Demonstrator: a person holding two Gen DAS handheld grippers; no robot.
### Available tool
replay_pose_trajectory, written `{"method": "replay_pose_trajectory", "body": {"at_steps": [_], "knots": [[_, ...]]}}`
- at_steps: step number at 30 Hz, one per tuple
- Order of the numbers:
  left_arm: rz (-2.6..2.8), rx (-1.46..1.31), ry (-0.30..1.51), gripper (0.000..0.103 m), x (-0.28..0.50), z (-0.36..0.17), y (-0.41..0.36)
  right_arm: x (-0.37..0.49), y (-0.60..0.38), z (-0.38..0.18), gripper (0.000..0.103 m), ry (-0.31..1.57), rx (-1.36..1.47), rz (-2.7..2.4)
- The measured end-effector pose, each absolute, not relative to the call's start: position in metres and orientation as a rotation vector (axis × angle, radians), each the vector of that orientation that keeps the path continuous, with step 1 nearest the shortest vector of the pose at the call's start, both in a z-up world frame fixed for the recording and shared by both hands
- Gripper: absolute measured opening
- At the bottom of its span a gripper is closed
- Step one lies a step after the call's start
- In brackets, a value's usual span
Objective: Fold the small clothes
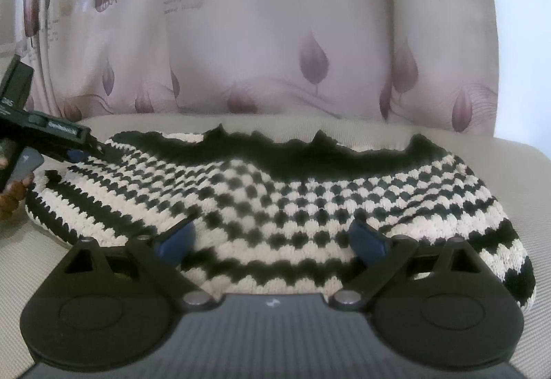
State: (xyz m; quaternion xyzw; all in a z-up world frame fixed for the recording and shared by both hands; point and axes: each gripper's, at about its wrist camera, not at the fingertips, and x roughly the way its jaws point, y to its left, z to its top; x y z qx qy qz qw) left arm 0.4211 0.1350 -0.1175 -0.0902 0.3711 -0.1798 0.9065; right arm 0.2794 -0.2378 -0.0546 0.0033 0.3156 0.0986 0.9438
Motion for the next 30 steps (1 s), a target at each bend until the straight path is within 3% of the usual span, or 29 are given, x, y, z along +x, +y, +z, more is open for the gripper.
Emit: {"method": "replay_pose_trajectory", "body": {"at_steps": [3, 6, 12, 20, 26, 30], "knots": [[-0.405, -0.308, 0.794, 0.034, 0.427, -0.122, 0.143, 0.278, -0.239, -0.054, 0.097, 0.637, 0.017, 0.201], [-0.351, -0.337, 0.779, 0.025, 0.421, -0.12, 0.132, 0.278, -0.241, -0.053, 0.097, 0.634, 0.031, 0.204], [-0.191, -0.372, 0.763, 0.022, 0.405, -0.091, 0.1, 0.276, -0.257, -0.052, 0.097, 0.609, 0.135, 0.211], [-0.229, -0.453, 0.755, 0.021, 0.385, -0.056, 0.039, 0.271, -0.31, -0.056, 0.097, 0.533, 0.481, 0.267], [-0.334, -0.597, 0.78, 0.021, 0.371, -0.073, 0.0, 0.261, -0.331, -0.055, 0.097, 0.512, 0.741, 0.387], [-0.45, -0.764, 0.794, 0.031, 0.373, -0.104, -0.006, 0.265, -0.341, -0.061, 0.097, 0.514, 0.971, 0.508]]}}
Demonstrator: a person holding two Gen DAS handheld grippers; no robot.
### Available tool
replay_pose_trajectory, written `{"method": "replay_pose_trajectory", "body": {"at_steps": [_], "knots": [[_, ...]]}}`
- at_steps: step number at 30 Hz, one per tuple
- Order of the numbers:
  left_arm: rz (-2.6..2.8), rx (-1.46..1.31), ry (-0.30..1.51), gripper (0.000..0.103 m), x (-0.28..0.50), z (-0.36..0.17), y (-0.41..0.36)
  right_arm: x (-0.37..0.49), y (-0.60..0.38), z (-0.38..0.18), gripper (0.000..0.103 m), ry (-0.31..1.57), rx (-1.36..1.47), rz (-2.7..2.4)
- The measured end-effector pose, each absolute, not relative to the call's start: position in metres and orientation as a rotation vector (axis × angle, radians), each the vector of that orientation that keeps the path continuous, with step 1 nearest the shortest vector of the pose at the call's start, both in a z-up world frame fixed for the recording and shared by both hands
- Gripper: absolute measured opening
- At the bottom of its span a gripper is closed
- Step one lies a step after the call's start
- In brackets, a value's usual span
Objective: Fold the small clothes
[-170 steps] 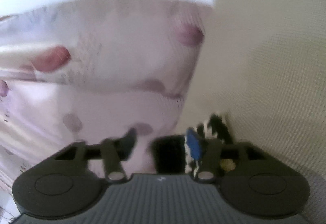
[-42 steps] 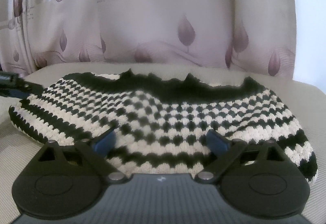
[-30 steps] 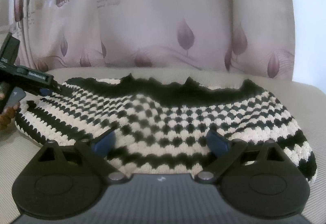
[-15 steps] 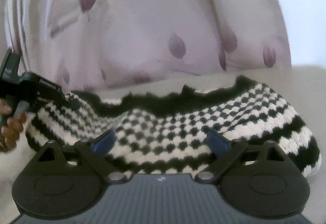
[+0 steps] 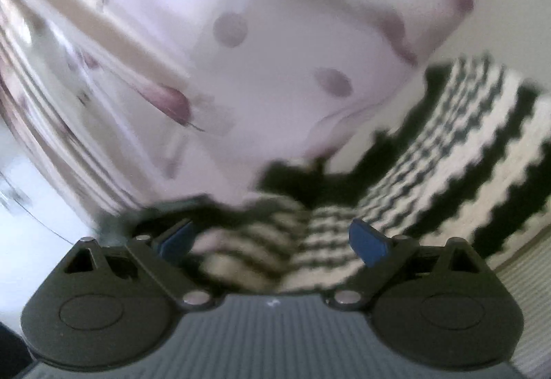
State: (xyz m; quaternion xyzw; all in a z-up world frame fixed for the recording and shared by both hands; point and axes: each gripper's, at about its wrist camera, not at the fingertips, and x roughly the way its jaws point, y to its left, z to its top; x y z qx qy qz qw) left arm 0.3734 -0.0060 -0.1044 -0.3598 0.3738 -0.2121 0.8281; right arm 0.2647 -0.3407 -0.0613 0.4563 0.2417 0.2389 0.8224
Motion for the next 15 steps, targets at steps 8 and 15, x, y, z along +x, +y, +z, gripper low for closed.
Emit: {"method": "replay_pose_trajectory", "body": {"at_steps": [8, 15], "knots": [[-0.626, -0.952, 0.684, 0.043, 0.365, -0.125, 0.014, 0.284, -0.339, -0.072, 0.098, 0.572, 1.104, 0.563], [-0.678, -0.973, 0.62, 0.048, 0.344, -0.125, 0.023, 0.303, -0.326, -0.072, 0.098, 0.632, 1.015, 0.49]]}}
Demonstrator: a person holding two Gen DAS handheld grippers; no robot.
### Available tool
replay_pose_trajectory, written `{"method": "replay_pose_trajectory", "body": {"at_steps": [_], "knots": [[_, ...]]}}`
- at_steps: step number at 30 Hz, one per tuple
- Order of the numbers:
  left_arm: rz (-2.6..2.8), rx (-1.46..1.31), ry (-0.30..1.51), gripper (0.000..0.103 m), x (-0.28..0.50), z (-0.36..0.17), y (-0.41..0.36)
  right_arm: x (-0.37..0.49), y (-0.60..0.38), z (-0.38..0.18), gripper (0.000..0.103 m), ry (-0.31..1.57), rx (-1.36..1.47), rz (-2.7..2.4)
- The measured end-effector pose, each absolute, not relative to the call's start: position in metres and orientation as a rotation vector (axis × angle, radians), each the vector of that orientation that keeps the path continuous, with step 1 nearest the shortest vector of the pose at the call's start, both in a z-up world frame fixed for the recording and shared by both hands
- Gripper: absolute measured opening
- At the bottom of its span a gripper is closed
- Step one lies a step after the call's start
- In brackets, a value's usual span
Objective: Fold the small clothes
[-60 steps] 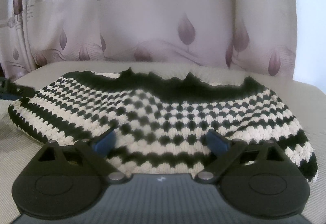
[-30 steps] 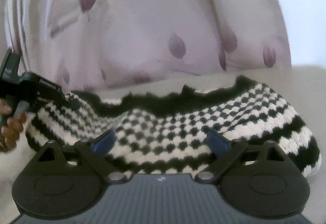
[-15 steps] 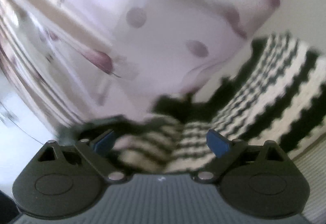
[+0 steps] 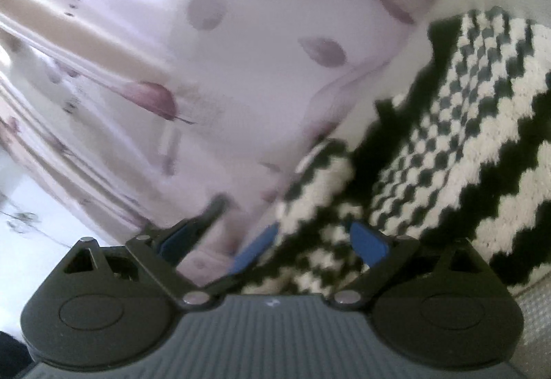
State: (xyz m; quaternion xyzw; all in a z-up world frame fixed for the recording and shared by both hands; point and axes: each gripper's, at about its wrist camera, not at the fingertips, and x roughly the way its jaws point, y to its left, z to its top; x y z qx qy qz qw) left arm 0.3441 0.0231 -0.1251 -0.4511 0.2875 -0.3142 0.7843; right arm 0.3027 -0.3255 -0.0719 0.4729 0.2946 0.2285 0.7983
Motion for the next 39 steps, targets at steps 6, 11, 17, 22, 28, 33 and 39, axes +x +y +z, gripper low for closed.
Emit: {"method": "replay_pose_trajectory", "body": {"at_steps": [6, 11, 17, 22, 28, 33, 39], "knots": [[-0.669, -0.754, 0.533, 0.075, 0.299, -0.115, 0.034, 0.312, -0.323, -0.077, 0.098, 0.65, 1.021, 0.451], [-0.725, -0.641, 0.546, 0.075, 0.29, -0.134, 0.022, 0.334, -0.31, -0.083, 0.098, 0.715, 1.046, 0.452], [-0.765, -0.592, 0.506, 0.075, 0.284, -0.146, 0.011, 0.353, -0.289, -0.065, 0.049, 0.767, 0.85, 0.436], [-0.774, -0.601, 0.485, 0.078, 0.28, -0.151, 0.009, 0.364, -0.275, -0.061, 0.037, 0.813, 0.734, 0.408], [-0.777, -0.544, 0.46, 0.086, 0.27, -0.149, 0.001, 0.369, -0.261, -0.061, 0.056, 0.843, 0.737, 0.358], [-0.767, -0.639, 0.432, 0.087, 0.268, -0.15, 0.018, 0.373, -0.261, -0.054, 0.021, 0.809, 0.657, 0.347], [-0.687, -0.757, 0.397, 0.088, 0.251, -0.16, 0.045, 0.377, -0.28, -0.016, 0.019, 0.725, 0.516, 0.404]]}}
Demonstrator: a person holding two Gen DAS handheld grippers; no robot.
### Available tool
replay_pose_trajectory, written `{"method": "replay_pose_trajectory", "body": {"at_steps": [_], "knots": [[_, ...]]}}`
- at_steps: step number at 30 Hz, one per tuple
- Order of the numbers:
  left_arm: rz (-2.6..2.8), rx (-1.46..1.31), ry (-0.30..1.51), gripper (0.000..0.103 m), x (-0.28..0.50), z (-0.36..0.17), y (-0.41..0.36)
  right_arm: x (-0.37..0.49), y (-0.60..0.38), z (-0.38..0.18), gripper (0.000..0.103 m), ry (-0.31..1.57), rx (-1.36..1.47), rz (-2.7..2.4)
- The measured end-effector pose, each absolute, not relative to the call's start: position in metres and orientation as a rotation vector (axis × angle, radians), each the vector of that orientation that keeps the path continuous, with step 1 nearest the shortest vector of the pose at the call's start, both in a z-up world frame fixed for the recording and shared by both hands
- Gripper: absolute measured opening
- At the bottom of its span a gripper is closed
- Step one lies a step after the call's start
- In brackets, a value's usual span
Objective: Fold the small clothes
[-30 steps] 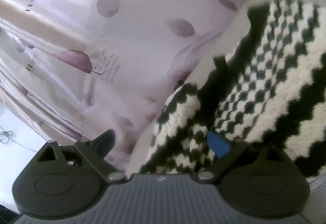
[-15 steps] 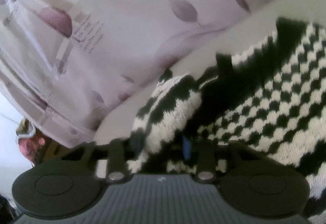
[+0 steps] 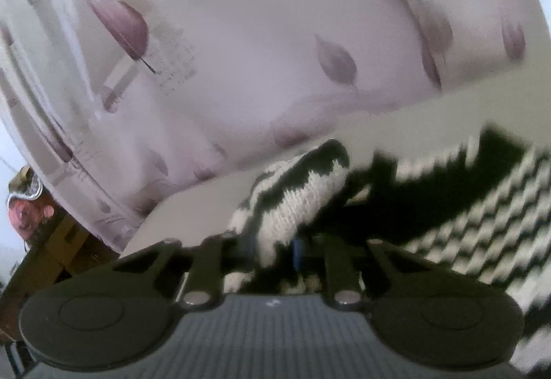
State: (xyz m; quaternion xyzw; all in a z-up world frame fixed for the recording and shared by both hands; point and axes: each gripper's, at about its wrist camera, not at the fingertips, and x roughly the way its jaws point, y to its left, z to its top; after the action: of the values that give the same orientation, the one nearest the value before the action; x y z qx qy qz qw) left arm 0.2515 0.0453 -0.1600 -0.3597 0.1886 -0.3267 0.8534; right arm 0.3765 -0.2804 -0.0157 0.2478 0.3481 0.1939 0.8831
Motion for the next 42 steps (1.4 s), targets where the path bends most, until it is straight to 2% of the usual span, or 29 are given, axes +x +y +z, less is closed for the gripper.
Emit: {"method": "replay_pose_trajectory", "body": {"at_steps": [2, 10, 19, 22, 25, 30, 34, 36, 39, 42], "knots": [[-0.674, -0.708, 0.415, 0.096, 0.25, -0.159, 0.038, 0.38, -0.292, -0.004, 0.019, 0.706, 0.484, 0.385], [-0.697, -0.656, 0.458, 0.099, 0.258, -0.159, 0.024, 0.387, -0.366, 0.021, 0.019, 0.693, 0.383, 0.299], [-0.684, -0.602, 0.481, 0.101, 0.267, -0.16, 0.011, 0.39, -0.388, -0.016, 0.018, 0.797, -0.017, 0.174], [-0.678, -0.572, 0.488, 0.101, 0.267, -0.159, 0.006, 0.392, -0.387, -0.043, 0.018, 0.832, 0.026, 0.211], [-0.652, -0.555, 0.503, 0.101, 0.267, -0.155, 0.003, 0.384, -0.409, -0.053, 0.018, 0.787, 0.223, 0.235], [-0.638, -0.499, 0.408, 0.1, 0.257, -0.119, -0.018, 0.366, -0.442, -0.048, 0.024, 0.722, 0.449, 0.242], [-0.658, -0.418, 0.327, 0.101, 0.26, -0.09, -0.05, 0.33, -0.468, -0.033, 0.024, 0.631, 0.569, 0.243], [-0.657, -0.362, 0.317, 0.102, 0.262, -0.086, -0.067, 0.311, -0.471, -0.025, 0.024, 0.606, 0.581, 0.278], [-0.668, -0.318, 0.325, 0.102, 0.269, -0.09, -0.092, 0.283, -0.465, -0.023, 0.03, 0.627, 0.551, 0.33], [-0.664, -0.286, 0.35, 0.101, 0.272, -0.099, -0.108, 0.274, -0.447, -0.03, 0.032, 0.712, 0.388, 0.299]]}}
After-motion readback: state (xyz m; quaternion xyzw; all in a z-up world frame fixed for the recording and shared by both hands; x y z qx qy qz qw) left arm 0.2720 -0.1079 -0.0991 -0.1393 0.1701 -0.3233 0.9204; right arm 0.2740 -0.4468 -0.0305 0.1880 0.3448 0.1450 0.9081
